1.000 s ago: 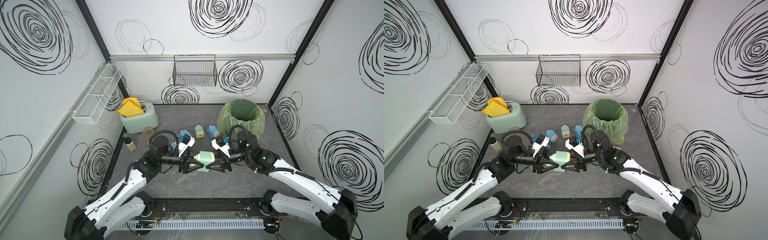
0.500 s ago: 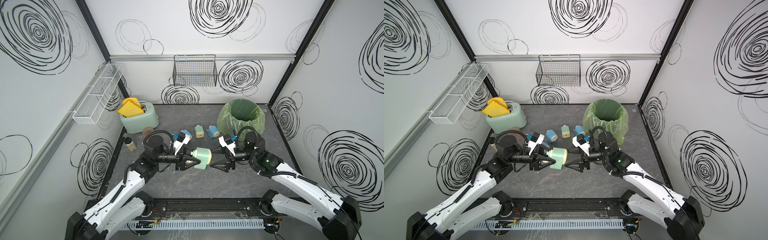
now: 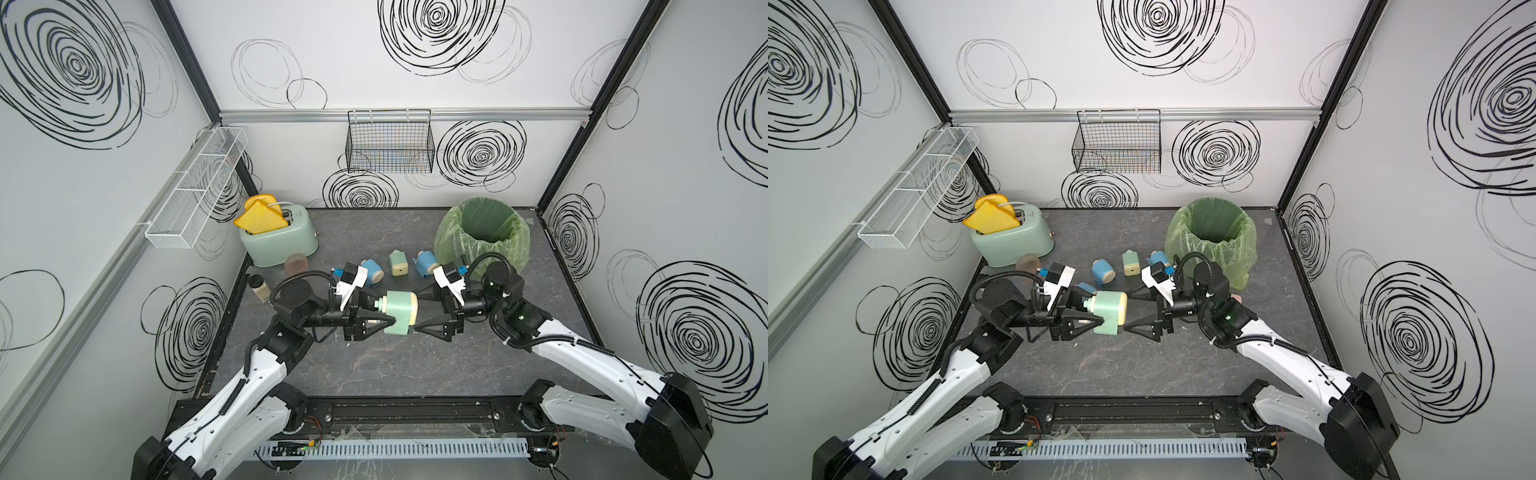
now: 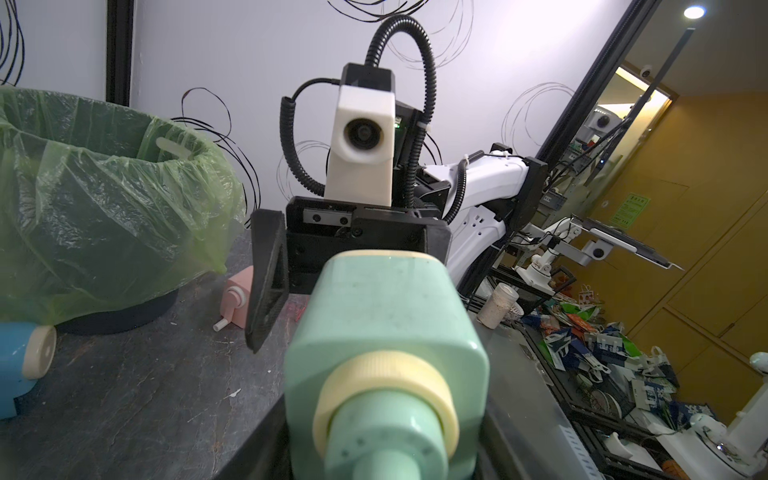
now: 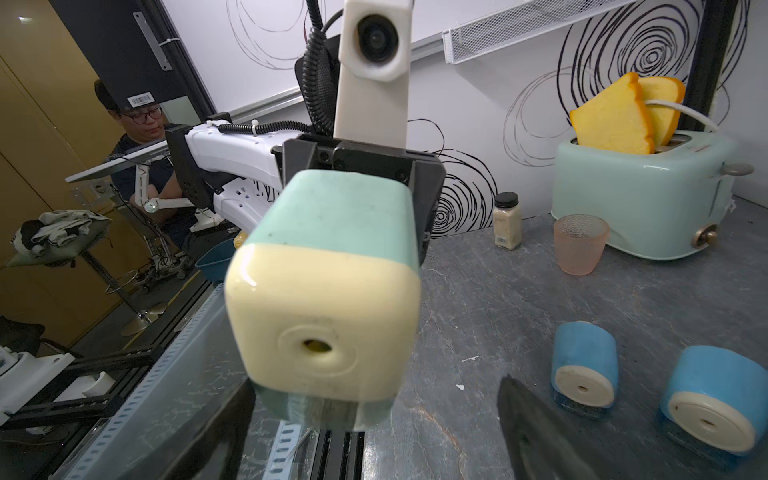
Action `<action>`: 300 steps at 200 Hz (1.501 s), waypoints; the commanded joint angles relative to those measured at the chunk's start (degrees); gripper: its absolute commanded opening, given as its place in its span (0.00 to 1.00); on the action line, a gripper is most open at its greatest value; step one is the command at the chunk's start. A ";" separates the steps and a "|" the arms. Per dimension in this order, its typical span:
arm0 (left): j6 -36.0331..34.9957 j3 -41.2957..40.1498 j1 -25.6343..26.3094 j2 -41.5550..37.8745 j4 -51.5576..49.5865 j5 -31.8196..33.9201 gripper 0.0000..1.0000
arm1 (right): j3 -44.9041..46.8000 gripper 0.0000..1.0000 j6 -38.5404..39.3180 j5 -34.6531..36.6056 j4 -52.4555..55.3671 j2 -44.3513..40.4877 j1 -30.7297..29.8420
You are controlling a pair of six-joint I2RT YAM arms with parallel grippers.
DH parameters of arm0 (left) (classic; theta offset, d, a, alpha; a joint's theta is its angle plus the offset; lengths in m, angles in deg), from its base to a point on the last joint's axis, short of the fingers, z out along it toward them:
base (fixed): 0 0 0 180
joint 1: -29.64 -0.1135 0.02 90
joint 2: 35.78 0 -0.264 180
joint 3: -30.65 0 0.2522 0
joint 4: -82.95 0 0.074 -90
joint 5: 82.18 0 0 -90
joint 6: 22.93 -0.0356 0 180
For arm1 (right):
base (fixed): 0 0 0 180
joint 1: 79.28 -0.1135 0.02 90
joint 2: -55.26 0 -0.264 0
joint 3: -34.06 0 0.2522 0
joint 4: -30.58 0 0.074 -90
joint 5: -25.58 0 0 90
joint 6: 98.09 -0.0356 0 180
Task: Take out the pencil sharpener tray and clean the shavings
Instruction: Pick up the pencil sharpener from the center of the board, then open the container of the pencil sharpener.
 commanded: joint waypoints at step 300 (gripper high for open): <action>-3.32 0.99 -1.70 -2.98 1.74 4.97 0.21 | 3.98 0.38 0.25 3.87 2.80 -5.95 5.61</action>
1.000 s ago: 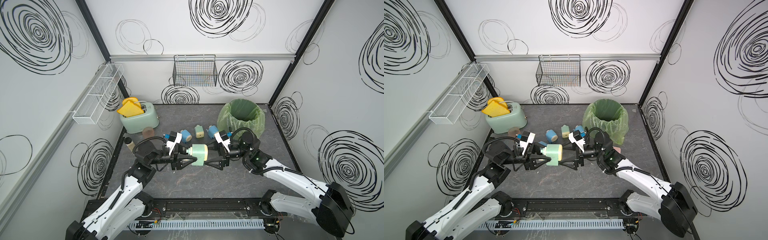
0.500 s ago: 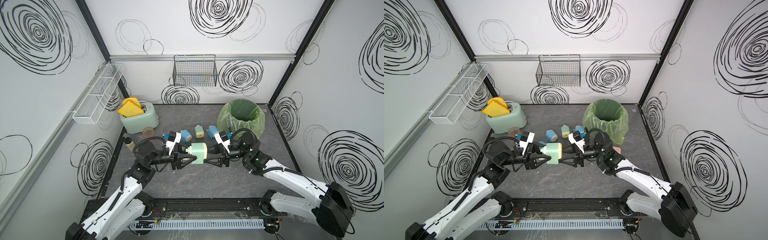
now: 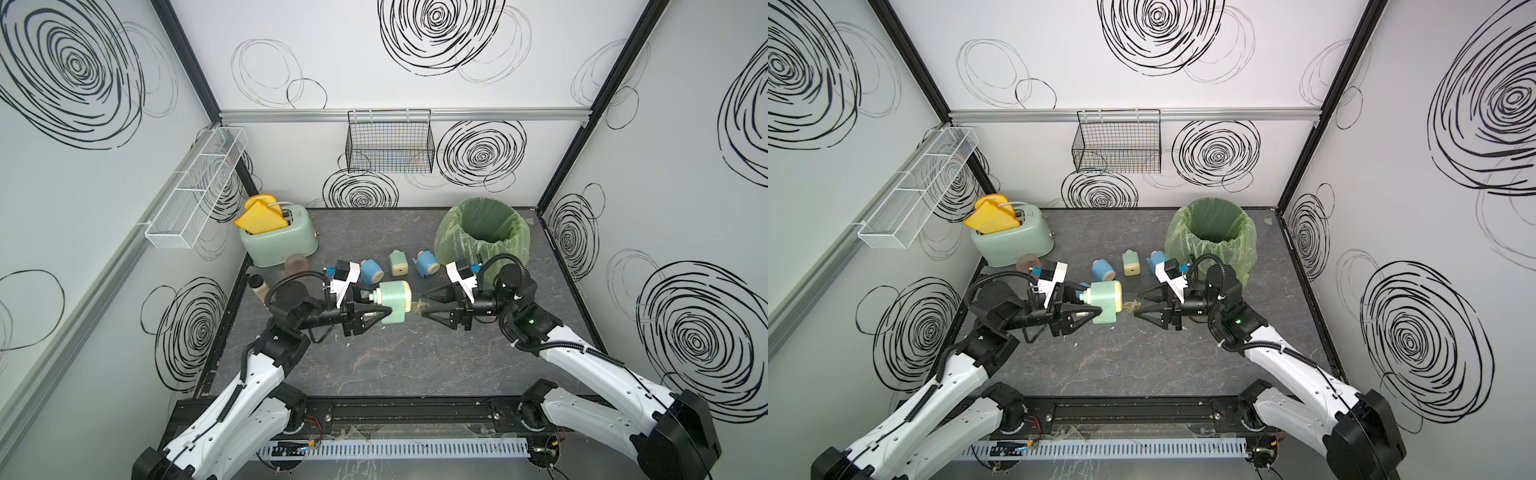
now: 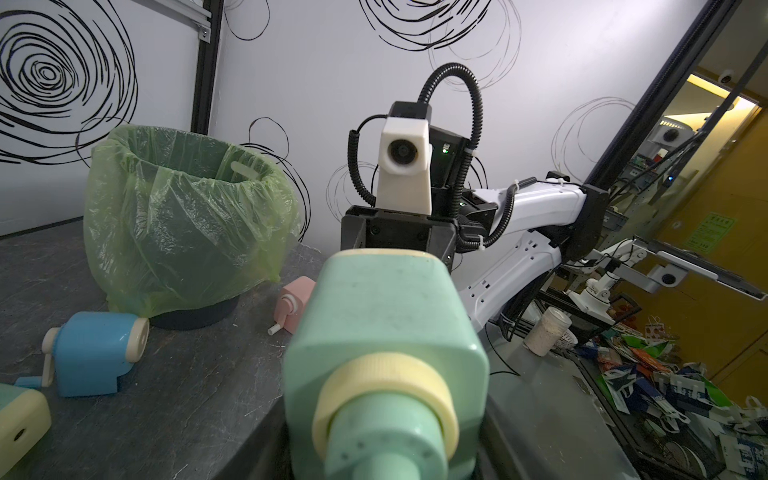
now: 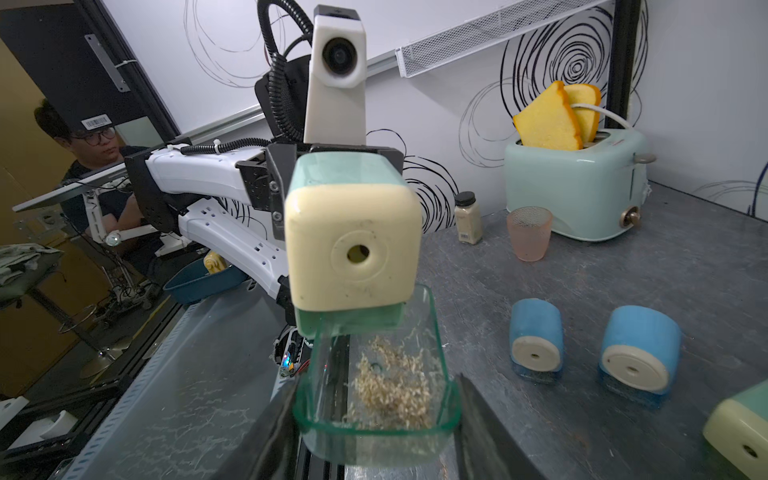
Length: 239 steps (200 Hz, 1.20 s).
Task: Take out the pencil sharpener tray and clean the shavings
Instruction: Open the container of the pencil sharpener.
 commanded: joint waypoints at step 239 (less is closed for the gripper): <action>-8.43 5.93 0.32 -0.90 -11.19 21.69 0.20 | -17.25 0.38 19.87 33.66 28.27 1.01 6.81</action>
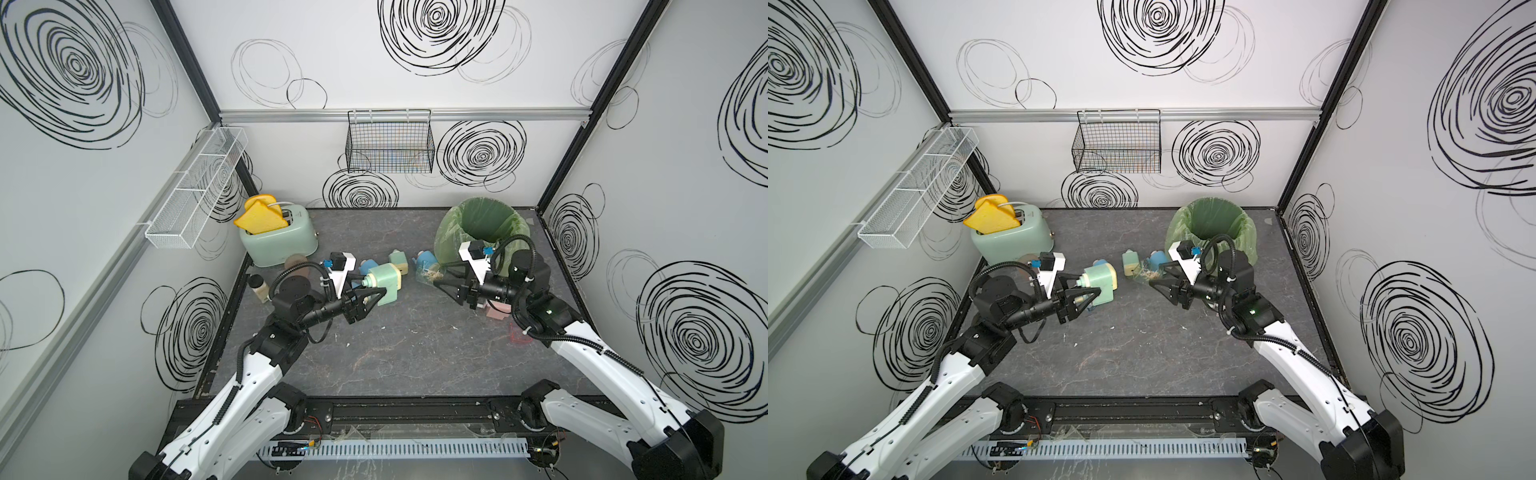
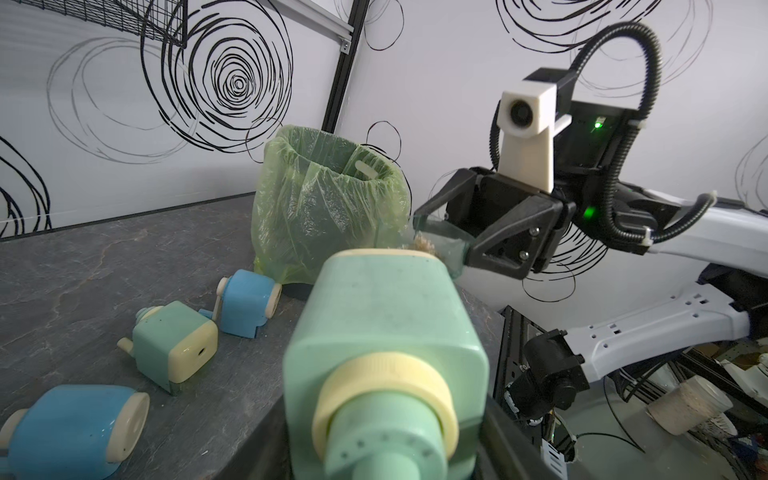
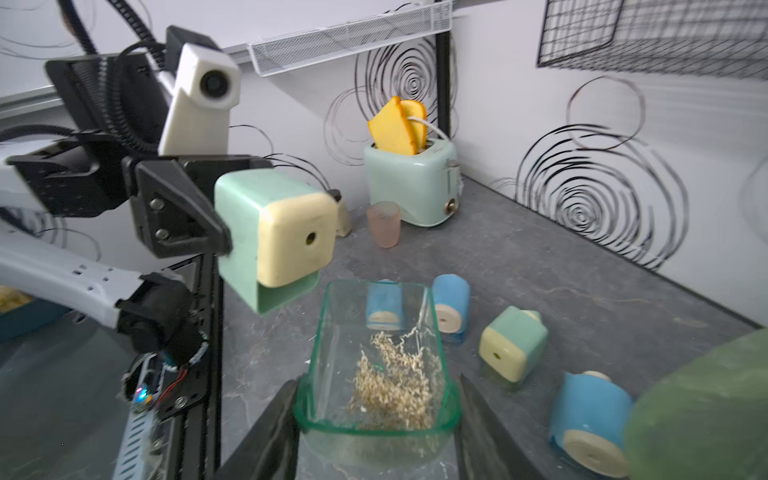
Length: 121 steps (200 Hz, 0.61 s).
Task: Take out the pencil sharpener tray and clean the shavings
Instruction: Open the container of the pencil sharpener, then pour the shavings into the trash bin.
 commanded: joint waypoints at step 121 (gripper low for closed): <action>-1.54 6.98 0.16 5.92 -5.33 0.10 0.16 | -33.48 0.40 15.44 48.34 33.57 18.88 6.71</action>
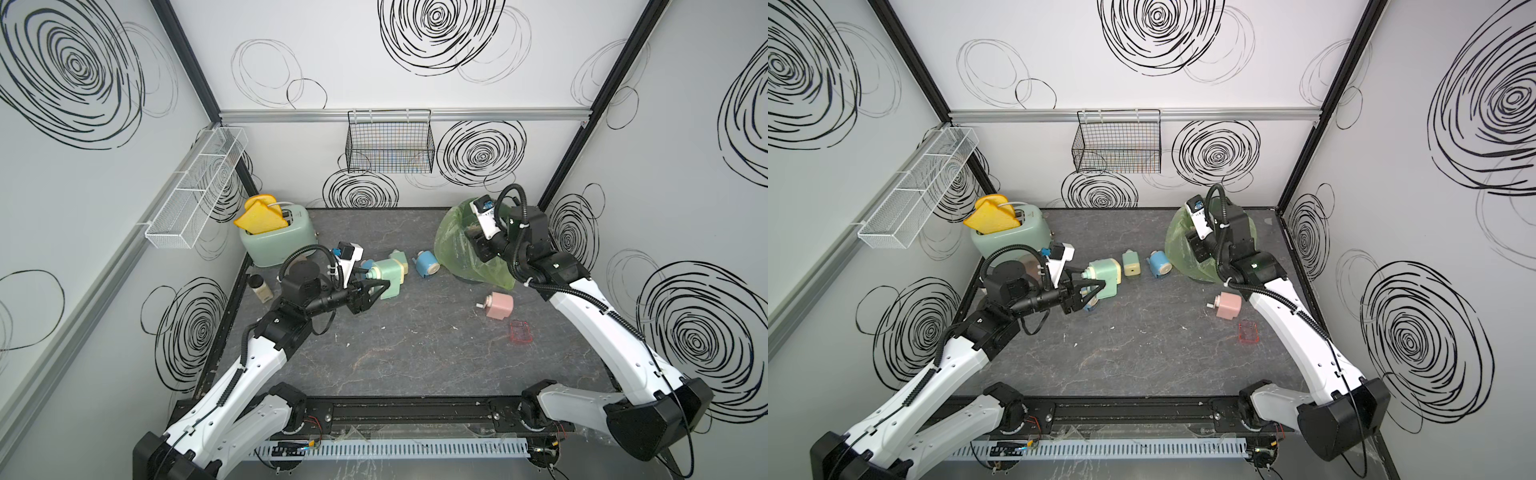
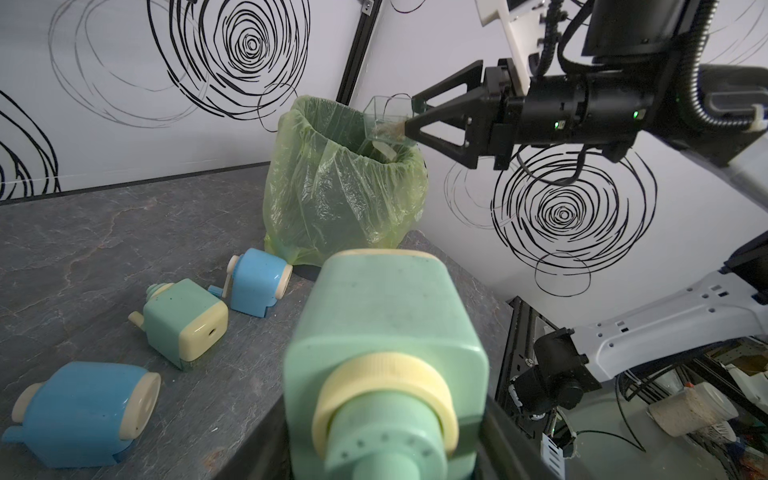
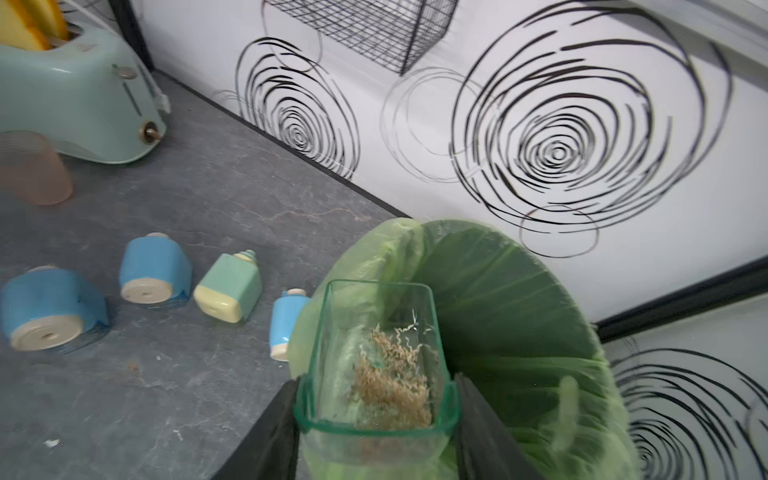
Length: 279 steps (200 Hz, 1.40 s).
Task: Take out the pencil sharpener tray and clean the shavings
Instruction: Pour the shavings into the trash bin.
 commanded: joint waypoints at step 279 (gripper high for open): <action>4.12 0.13 -3.37 3.07 5.54 -7.03 0.14 | -14.80 0.41 36.62 46.59 14.67 20.07 -6.33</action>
